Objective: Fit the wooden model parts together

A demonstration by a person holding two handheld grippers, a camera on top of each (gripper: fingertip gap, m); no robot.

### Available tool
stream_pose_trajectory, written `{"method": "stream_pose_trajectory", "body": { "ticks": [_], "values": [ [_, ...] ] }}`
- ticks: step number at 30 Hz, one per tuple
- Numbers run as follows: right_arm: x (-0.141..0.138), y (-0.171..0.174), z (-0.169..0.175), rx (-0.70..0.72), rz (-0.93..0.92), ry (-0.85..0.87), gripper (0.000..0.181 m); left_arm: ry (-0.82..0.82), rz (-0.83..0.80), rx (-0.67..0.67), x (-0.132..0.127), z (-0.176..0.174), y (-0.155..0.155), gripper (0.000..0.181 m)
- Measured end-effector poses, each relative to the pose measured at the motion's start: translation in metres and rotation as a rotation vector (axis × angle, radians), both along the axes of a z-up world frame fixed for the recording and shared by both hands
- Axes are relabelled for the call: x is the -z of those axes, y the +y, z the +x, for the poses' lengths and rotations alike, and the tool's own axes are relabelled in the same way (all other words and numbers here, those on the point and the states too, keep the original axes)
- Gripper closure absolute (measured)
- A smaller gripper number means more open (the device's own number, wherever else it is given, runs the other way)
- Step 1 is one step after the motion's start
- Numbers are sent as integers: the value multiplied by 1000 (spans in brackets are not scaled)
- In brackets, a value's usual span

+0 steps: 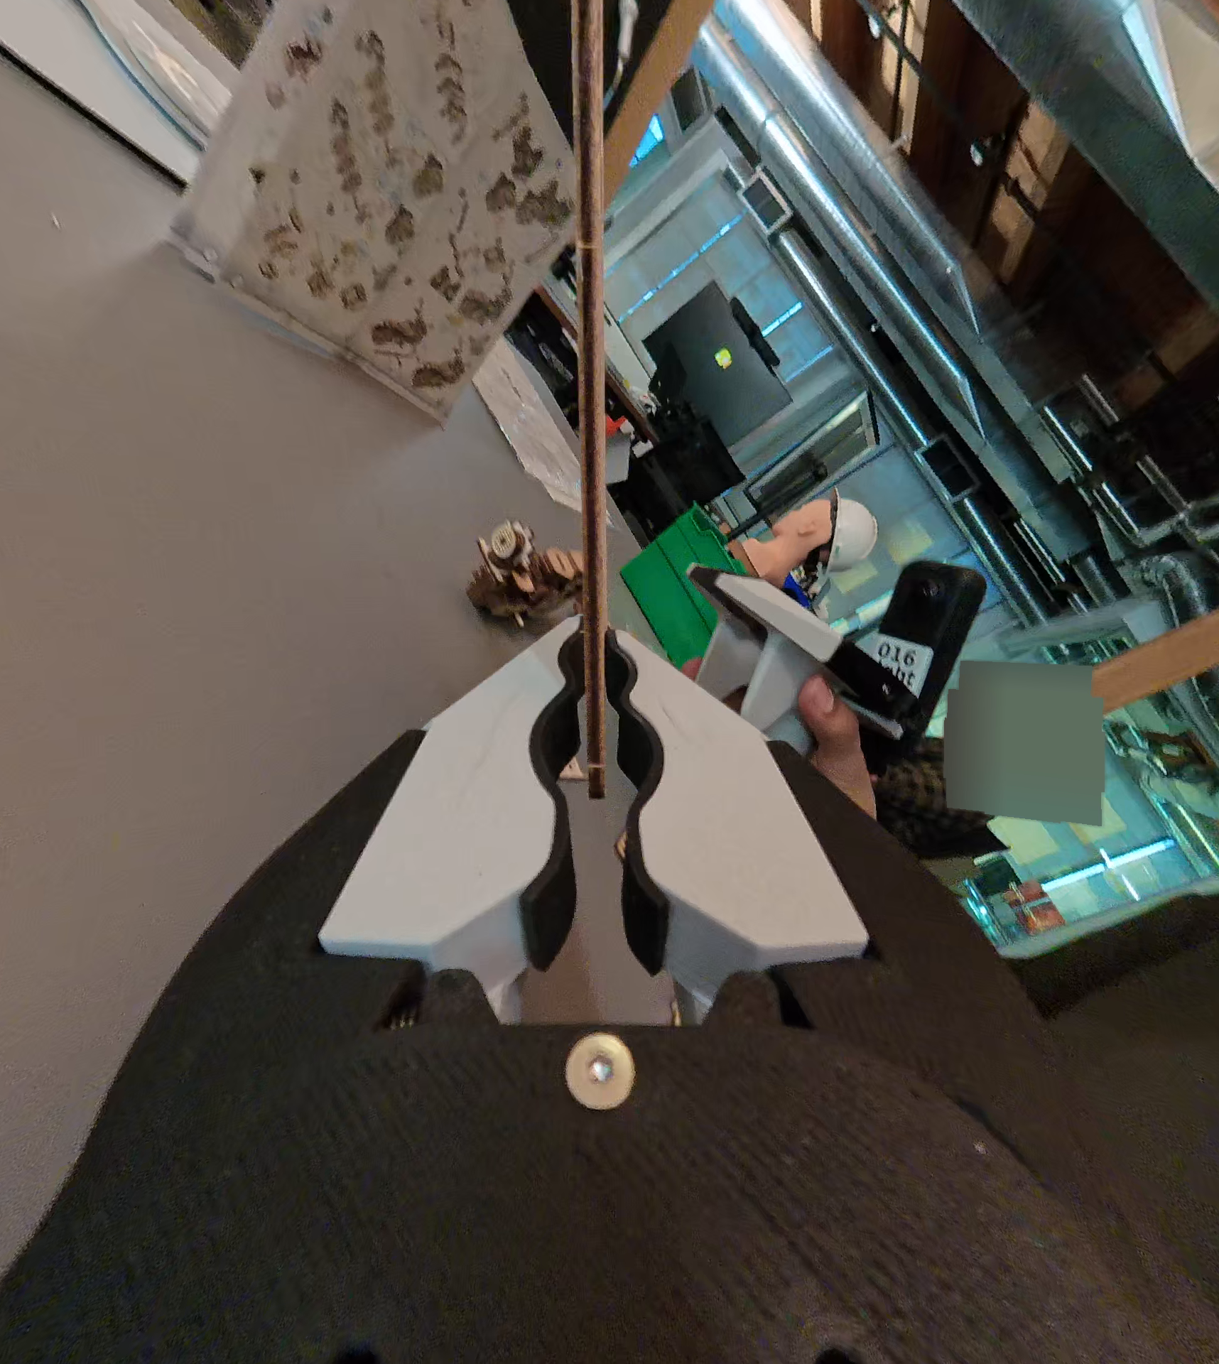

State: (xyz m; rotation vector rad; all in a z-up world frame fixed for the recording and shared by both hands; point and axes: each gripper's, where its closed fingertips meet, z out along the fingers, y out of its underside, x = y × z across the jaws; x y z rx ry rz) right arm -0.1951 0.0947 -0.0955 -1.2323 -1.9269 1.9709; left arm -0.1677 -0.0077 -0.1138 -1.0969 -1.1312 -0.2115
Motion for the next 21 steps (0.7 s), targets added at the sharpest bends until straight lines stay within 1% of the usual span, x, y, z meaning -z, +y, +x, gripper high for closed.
{"method": "stream_pose_trajectory", "body": {
  "ticks": [4, 8, 10, 13, 16, 21],
  "values": [
    [3, 17, -4, 79, 70, 43, 166, -9, 5, -22, 3, -19, 5, 181],
    [-3, 48, 3, 199, 100, 120, 169, -32, 0, -5, 17, -7, 15, 181],
    [0, 61, 4, 231, 91, 147, 174, -19, 6, 6, 14, 0, 16, 181],
    [9, 65, 4, 205, 109, 159, 175, -4, -25, 22, 15, 2, 17, 181],
    [15, 60, 8, 173, 139, 151, 173, -17, -44, 80, 19, 6, 25, 181],
    [19, 51, 12, 154, 176, 167, 173, 11, -115, 124, 23, 12, 35, 181]
  ]
}}
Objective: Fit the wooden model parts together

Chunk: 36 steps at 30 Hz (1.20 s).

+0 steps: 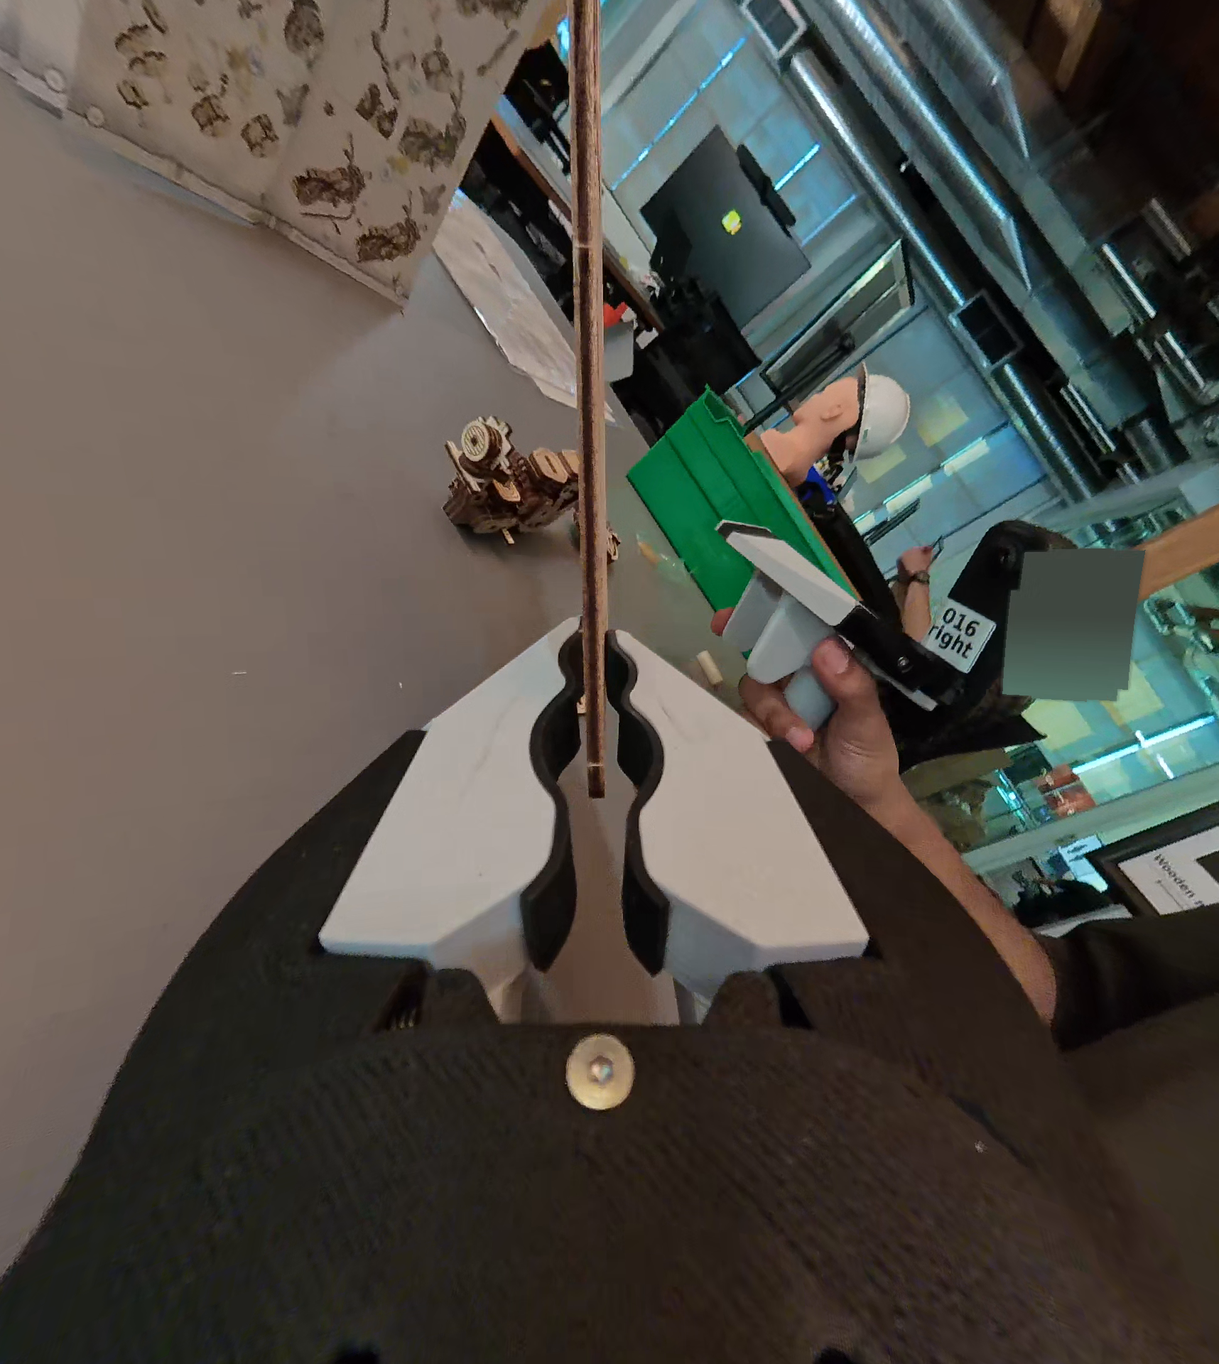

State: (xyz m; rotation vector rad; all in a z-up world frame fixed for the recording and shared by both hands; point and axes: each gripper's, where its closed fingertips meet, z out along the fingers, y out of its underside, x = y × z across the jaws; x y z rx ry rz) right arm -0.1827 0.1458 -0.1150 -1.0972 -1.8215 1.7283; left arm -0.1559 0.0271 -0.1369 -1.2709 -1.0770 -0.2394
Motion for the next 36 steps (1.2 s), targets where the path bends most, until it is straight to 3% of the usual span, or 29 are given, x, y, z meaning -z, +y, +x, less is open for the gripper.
{"method": "stream_pose_trajectory", "body": {
  "ticks": [36],
  "values": [
    [10, -2, -2, -24, -21, -76, 171, -87, 83, 46, 2, -1, -1, 181]
  ]
}}
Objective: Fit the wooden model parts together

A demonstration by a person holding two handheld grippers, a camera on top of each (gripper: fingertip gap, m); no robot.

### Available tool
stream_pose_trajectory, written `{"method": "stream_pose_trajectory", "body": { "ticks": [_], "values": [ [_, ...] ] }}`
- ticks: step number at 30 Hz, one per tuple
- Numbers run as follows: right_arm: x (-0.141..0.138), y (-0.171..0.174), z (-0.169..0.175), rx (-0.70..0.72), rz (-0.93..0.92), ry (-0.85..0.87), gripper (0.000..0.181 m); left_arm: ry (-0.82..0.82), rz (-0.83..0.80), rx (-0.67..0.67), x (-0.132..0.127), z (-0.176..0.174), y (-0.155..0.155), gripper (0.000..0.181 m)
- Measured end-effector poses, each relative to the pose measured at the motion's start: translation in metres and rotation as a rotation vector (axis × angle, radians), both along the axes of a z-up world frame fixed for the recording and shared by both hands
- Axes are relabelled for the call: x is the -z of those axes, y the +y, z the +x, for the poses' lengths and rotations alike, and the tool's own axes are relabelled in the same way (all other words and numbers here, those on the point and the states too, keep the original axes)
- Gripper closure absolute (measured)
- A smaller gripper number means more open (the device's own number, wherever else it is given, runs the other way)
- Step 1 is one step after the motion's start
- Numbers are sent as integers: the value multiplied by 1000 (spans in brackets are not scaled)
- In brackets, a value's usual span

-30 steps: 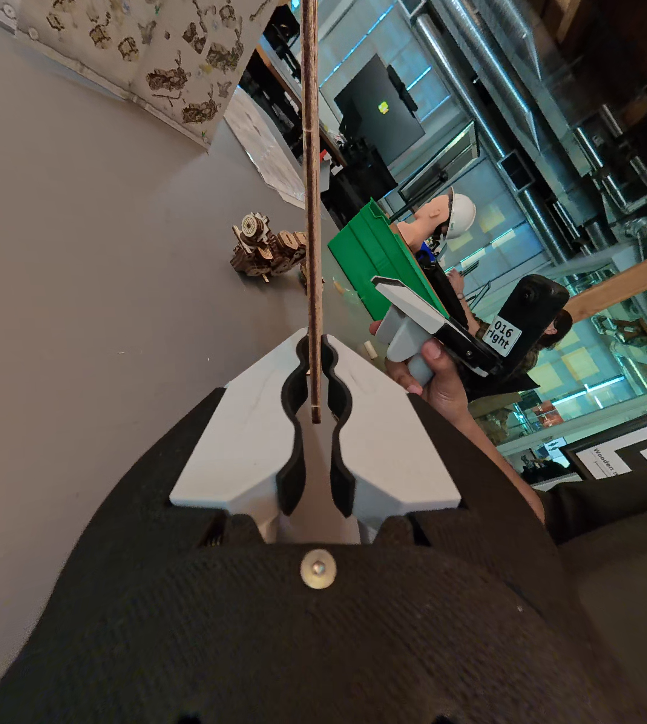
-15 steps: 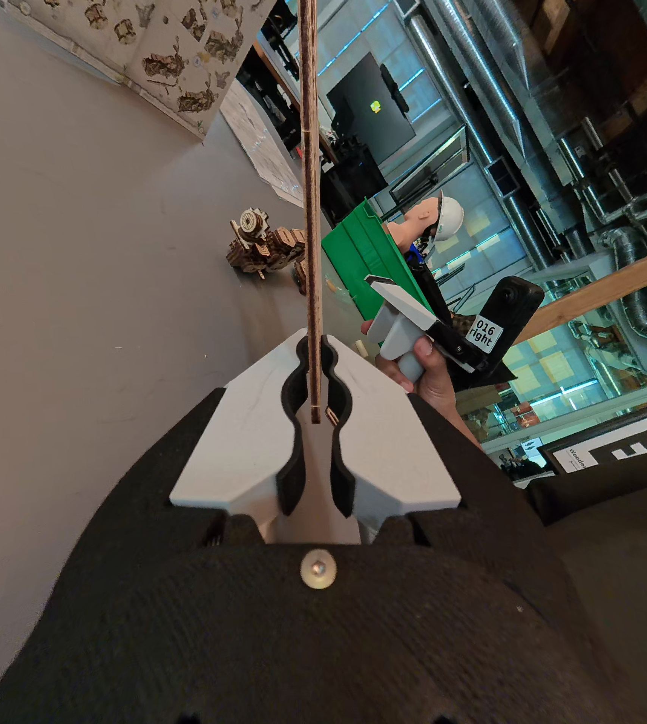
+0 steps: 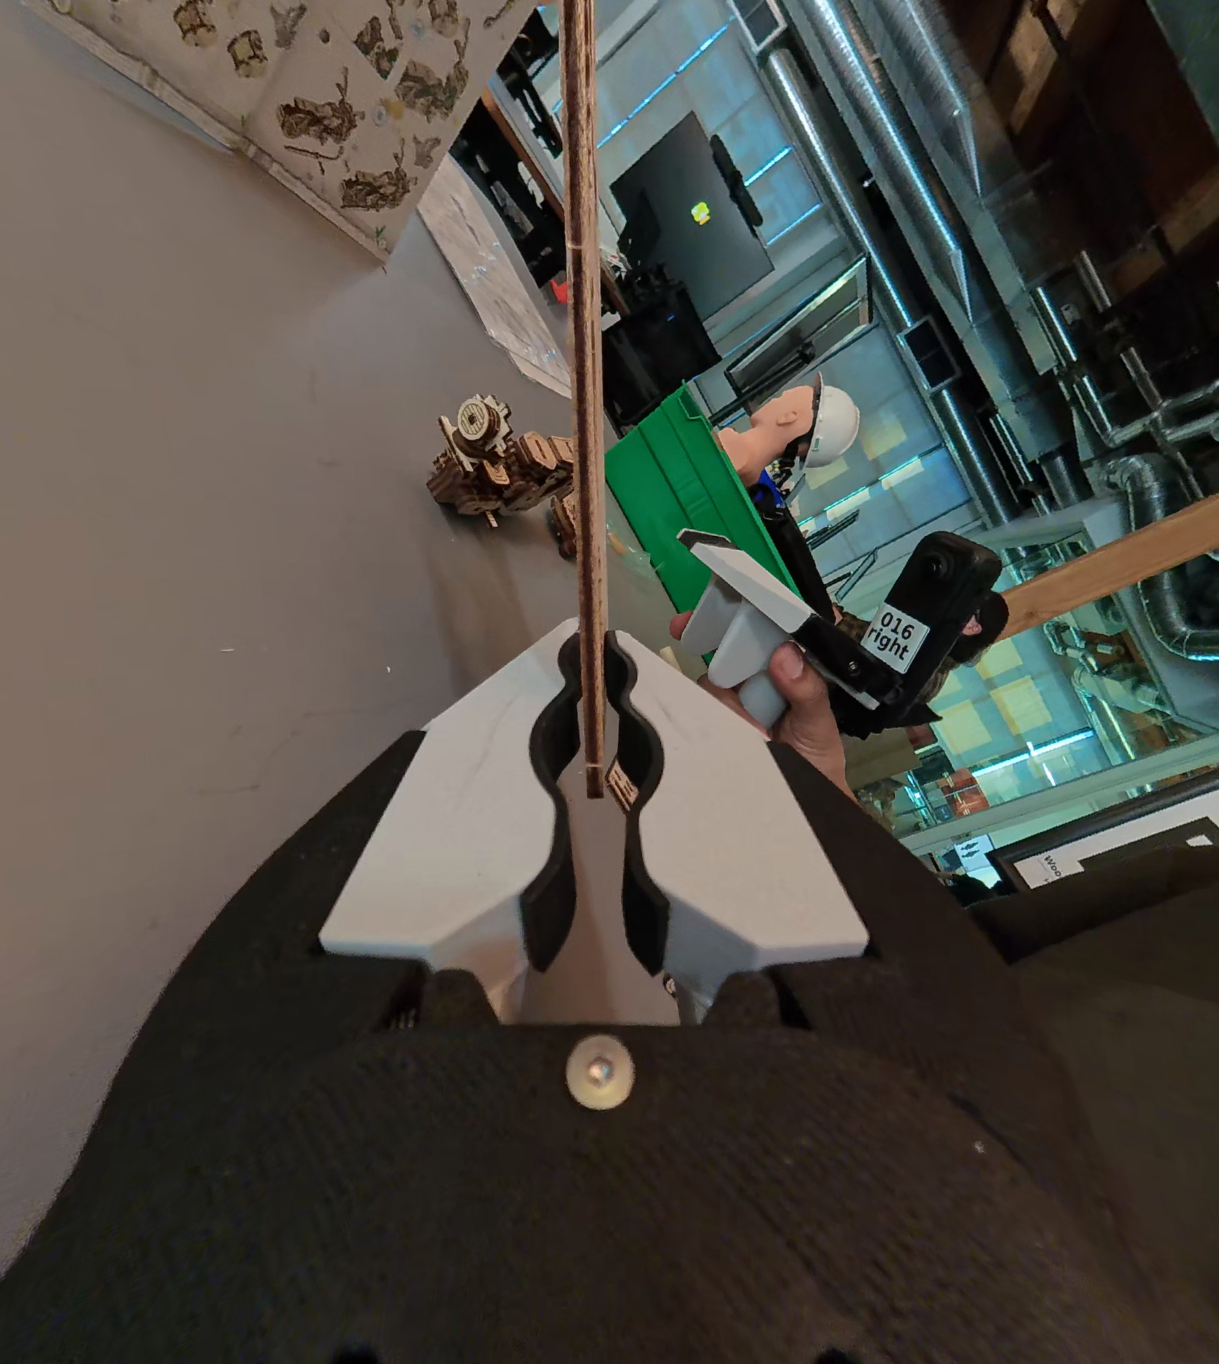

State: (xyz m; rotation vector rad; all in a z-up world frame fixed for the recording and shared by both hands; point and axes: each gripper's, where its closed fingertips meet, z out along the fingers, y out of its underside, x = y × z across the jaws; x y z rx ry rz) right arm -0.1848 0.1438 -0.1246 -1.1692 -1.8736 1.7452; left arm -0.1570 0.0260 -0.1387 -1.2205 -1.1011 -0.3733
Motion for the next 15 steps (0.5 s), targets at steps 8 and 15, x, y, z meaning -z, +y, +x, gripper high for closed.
{"method": "stream_pose_trajectory", "body": {
  "ticks": [8, 15],
  "values": [
    [5, -5, 4, -18, 27, -26, 170, -28, 50, -16, -2, -3, -5, 181],
    [27, 2, 1, 47, 50, -180, 156, -93, 137, -60, -2, -11, -16, 181]
  ]
}}
